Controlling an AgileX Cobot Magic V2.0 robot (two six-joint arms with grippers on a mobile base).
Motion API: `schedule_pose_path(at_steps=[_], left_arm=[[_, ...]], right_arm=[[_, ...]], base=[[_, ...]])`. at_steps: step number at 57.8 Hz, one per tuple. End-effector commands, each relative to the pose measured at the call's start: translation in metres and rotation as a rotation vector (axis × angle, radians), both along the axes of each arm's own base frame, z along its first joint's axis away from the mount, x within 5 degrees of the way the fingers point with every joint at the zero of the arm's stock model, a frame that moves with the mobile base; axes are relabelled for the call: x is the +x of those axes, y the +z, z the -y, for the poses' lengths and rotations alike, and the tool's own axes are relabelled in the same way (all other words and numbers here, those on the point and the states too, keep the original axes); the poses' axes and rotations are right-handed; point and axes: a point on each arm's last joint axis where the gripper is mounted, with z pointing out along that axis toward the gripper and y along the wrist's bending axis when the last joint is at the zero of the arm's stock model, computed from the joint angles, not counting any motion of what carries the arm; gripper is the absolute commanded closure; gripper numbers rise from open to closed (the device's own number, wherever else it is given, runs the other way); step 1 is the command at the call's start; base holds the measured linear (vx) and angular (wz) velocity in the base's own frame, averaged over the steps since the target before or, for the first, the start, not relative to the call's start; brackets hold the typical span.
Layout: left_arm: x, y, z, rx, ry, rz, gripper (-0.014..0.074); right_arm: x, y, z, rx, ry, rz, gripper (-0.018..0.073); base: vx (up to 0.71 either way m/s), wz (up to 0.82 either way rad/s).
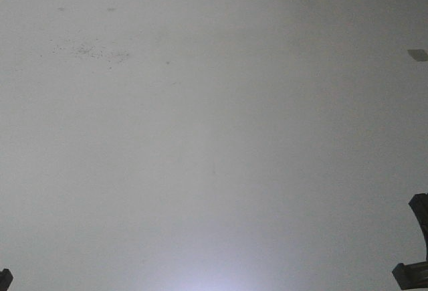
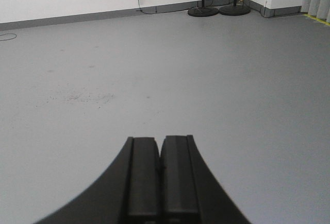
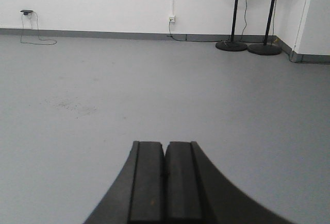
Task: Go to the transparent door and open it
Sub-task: 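Drive the base across the grey floor toward the glass sliding door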
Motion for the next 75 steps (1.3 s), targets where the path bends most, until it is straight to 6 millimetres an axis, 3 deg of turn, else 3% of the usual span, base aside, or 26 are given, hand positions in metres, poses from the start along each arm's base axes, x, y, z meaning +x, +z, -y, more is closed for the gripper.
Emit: schedule_pose_path(at_steps=[1,75], left_arm=[[0.0006,0.0056,0.0003,-0.018,-0.003,0.088,0.0602],[0.0006,0.0056,0.0003,-0.018,-0.003,0.088,0.0602]], right_arm=[[-0.0002,0.0069,0.0,0.006,0.001,0.094,0.0564],[-0.0002,0.0066,0.0,0.005,0.0,0.091,0.0564]], base=[[0.0,0.0],[0.07,0.06]])
